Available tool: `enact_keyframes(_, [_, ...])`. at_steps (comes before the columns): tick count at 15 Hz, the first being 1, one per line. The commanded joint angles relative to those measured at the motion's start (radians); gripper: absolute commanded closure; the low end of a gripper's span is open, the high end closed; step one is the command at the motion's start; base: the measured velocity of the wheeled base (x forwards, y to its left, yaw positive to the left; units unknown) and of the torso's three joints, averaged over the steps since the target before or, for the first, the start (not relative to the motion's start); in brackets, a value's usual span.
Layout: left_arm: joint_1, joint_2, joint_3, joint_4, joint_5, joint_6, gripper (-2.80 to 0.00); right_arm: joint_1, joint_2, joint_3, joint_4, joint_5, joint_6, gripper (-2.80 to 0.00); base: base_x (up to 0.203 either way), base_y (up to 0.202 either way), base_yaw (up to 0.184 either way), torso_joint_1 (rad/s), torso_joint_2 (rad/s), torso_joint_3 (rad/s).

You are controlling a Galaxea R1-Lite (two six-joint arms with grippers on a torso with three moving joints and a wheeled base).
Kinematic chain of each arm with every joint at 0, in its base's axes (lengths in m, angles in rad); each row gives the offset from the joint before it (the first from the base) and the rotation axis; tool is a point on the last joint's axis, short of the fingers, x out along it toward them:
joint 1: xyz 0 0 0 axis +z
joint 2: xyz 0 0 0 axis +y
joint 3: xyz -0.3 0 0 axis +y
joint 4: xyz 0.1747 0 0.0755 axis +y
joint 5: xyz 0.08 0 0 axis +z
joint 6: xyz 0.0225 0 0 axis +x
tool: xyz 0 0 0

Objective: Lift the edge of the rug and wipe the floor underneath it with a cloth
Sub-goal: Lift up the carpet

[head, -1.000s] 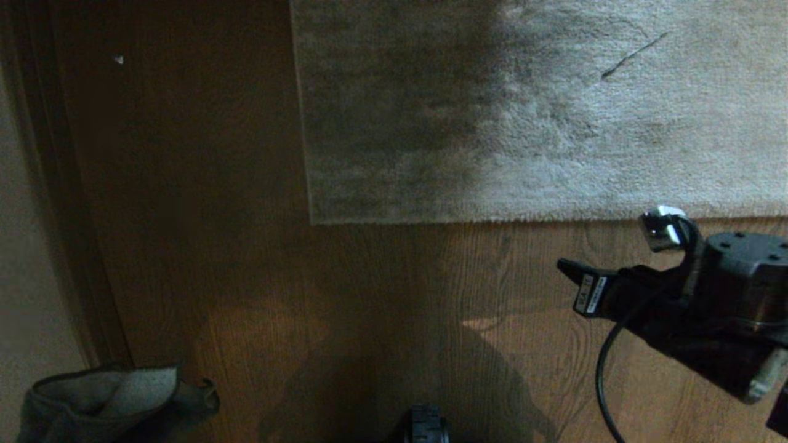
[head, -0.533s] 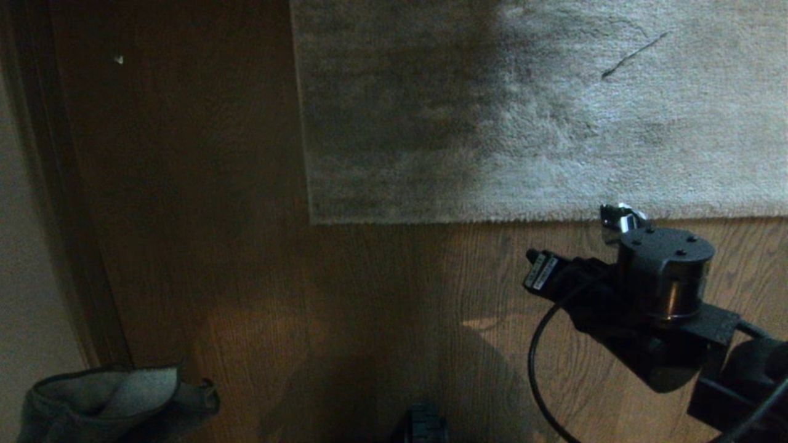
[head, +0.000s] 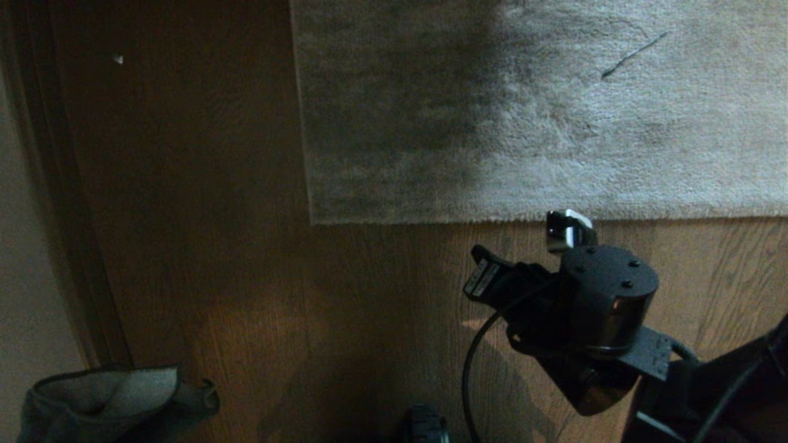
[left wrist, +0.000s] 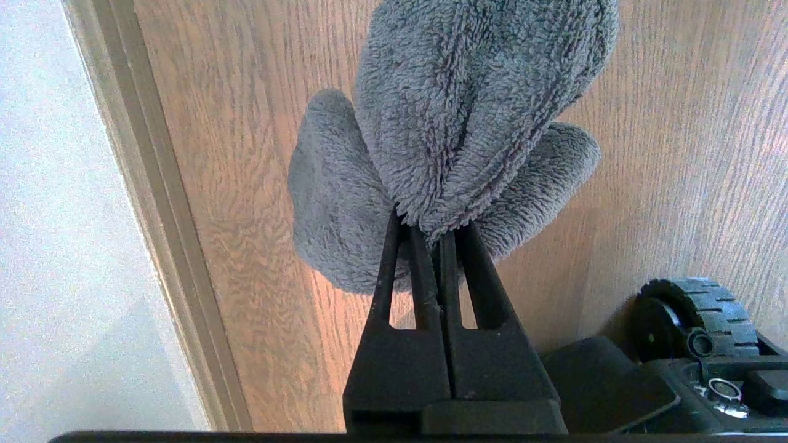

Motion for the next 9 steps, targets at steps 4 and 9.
enact_keyframes(4, [0.0, 0.0, 0.0, 0.0, 0.0, 0.0, 0.0, 0.049, 0.132, -0.05, -0.077, -0.014, -0.037, 0.0, 0.0, 0.0, 0.0, 0.0, 0.0, 0.0])
enact_keyframes(9, [0.0, 0.0, 0.0, 0.0, 0.0, 0.0, 0.0, 0.087, 0.245, -0.125, -0.147, -0.014, -0.152, 0.0, 0.0, 0.0, 0.0, 0.0, 0.0, 0.0])
